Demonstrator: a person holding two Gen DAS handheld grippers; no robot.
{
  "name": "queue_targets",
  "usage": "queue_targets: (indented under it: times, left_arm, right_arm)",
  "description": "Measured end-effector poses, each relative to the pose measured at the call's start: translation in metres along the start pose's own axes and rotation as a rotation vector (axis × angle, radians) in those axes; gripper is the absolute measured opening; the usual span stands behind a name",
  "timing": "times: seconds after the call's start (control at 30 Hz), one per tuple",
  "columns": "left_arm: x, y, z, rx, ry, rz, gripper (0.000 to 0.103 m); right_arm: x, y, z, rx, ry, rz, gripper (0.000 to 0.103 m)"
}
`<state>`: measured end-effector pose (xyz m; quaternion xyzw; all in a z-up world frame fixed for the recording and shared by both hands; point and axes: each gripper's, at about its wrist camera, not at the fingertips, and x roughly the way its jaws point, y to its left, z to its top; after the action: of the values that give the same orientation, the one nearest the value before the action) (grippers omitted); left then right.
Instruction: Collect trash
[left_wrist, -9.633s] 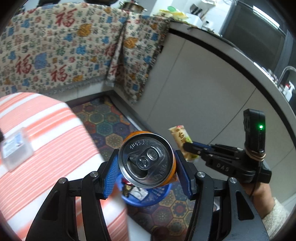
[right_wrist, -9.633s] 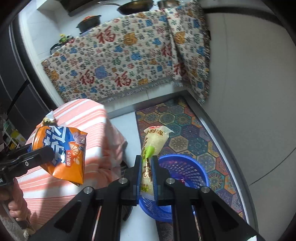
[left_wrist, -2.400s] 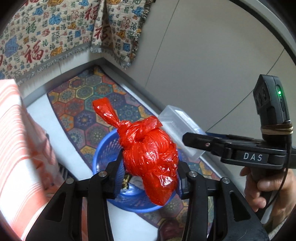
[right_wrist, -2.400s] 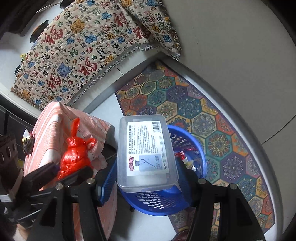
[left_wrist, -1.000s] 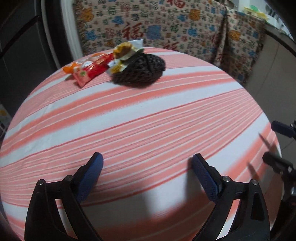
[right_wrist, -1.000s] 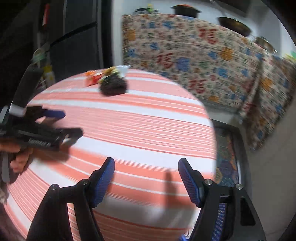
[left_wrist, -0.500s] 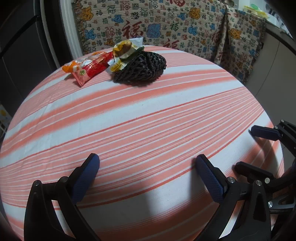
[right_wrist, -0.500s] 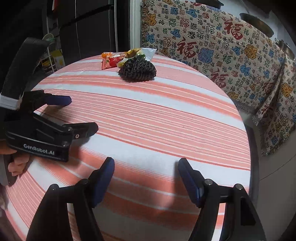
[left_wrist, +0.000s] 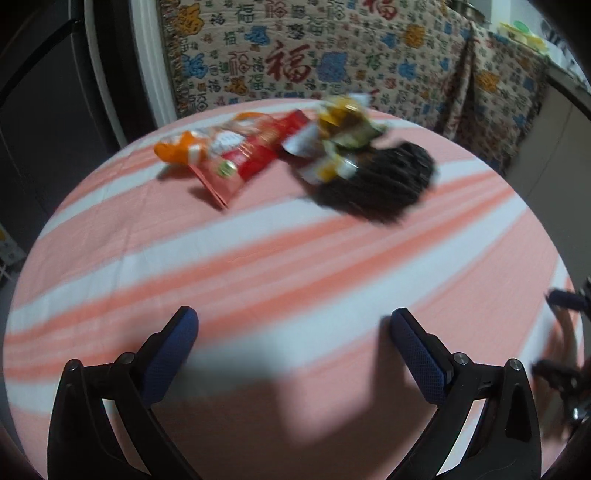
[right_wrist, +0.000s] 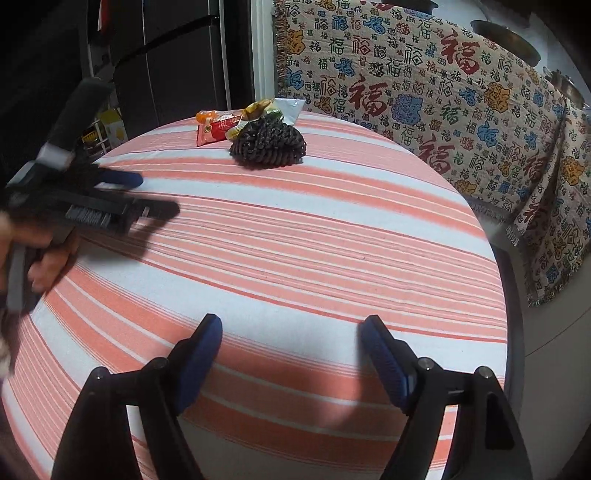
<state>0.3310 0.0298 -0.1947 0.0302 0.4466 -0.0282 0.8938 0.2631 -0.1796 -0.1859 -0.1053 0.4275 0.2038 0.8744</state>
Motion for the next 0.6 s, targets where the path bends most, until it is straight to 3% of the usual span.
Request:
queue_targets:
  times: [0.23,0.3,0.37,0.4,0.43,0.5,0.6]
  left_arm:
    - [0.043,0.037,0.061,-0.001,-0.015,-0.019,0.101]
    - [0.049,0.042,0.071,-0.008,-0.027,-0.040,0.097]
    - [0.050,0.046,0.077,-0.018,-0.046,-0.077,0.085]
    - [0.050,0.046,0.078,-0.018,-0.053,-0.093,0.073]
    - [0.049,0.046,0.078,-0.016,-0.059,-0.106,0.054]
    - [0.045,0.048,0.076,-0.018,-0.076,-0.150,0.035]
    - [0.034,0.045,0.059,-0.024,-0.076,-0.162,0.028]
  right_arm:
    - [0.001,0.000,0.000,0.002,-0.001,0.002,0.082]
    - [0.001,0.001,0.001,0.002,-0.001,0.004,0.082]
    - [0.001,0.001,0.001,0.003,-0.001,0.004,0.082]
    - [0.001,0.001,0.001,0.003,-0.001,0.003,0.082]
    - [0.001,0.001,0.001,0.003,-0.001,0.003,0.082]
    - [0.001,0.001,0.001,0.003,-0.001,0.004,0.082]
    - [0.002,0.002,0.002,0.003,-0.001,0.004,0.082]
